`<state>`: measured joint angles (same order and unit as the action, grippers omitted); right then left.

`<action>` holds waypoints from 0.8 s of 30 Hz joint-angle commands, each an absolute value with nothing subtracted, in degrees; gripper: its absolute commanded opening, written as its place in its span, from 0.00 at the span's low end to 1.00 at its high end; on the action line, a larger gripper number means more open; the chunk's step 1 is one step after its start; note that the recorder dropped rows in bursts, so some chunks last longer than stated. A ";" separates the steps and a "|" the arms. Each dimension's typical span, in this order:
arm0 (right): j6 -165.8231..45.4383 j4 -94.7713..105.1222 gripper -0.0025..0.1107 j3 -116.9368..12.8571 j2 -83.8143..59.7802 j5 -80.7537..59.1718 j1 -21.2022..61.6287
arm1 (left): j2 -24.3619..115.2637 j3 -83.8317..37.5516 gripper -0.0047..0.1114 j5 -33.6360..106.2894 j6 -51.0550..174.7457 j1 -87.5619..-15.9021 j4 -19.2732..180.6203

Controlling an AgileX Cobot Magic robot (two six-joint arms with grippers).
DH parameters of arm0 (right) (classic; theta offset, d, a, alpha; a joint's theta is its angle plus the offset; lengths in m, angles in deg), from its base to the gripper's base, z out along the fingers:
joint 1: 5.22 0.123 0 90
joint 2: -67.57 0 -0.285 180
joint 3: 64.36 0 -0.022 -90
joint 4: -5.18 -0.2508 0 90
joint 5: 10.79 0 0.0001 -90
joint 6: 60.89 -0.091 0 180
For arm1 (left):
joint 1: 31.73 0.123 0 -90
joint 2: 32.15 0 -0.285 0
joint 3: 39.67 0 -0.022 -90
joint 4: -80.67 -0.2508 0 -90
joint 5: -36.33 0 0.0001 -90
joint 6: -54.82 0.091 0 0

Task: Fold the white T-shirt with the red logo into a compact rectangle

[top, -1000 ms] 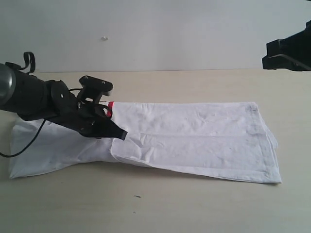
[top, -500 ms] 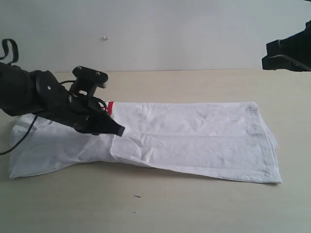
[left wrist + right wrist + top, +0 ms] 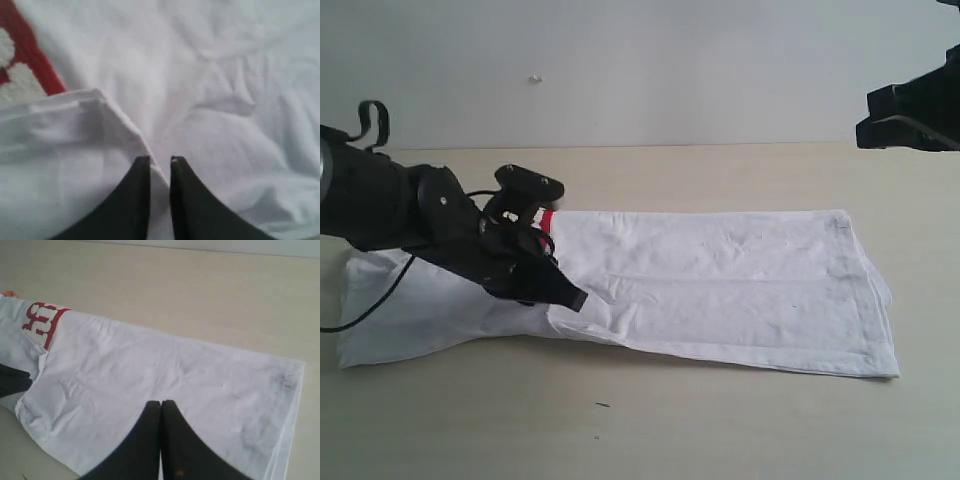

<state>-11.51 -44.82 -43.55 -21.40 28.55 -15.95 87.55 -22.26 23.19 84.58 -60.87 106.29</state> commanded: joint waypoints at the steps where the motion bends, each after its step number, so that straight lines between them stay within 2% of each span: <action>1: -11.06 -45.21 0.02 -43.50 -21.03 28.35 -15.88 | 81.72 -22.29 0.04 20.99 84.79 -60.84 104.69; 9: -11.06 -45.37 0.02 -43.50 -21.03 29.22 -15.88 | 75.46 -20.95 0.04 18.42 84.79 -58.64 104.41; 21: -11.06 -45.37 0.02 -43.50 -21.03 28.97 -15.88 | 72.73 -15.93 0.04 18.57 84.35 -40.56 111.59; 24: -11.06 -45.37 0.02 -43.50 -21.03 28.85 -15.88 | 74.13 -15.93 0.13 17.49 84.35 -36.81 112.92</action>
<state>-11.51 -44.82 -43.55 -21.40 28.99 -15.95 73.08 -16.29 18.29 84.68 -39.76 111.06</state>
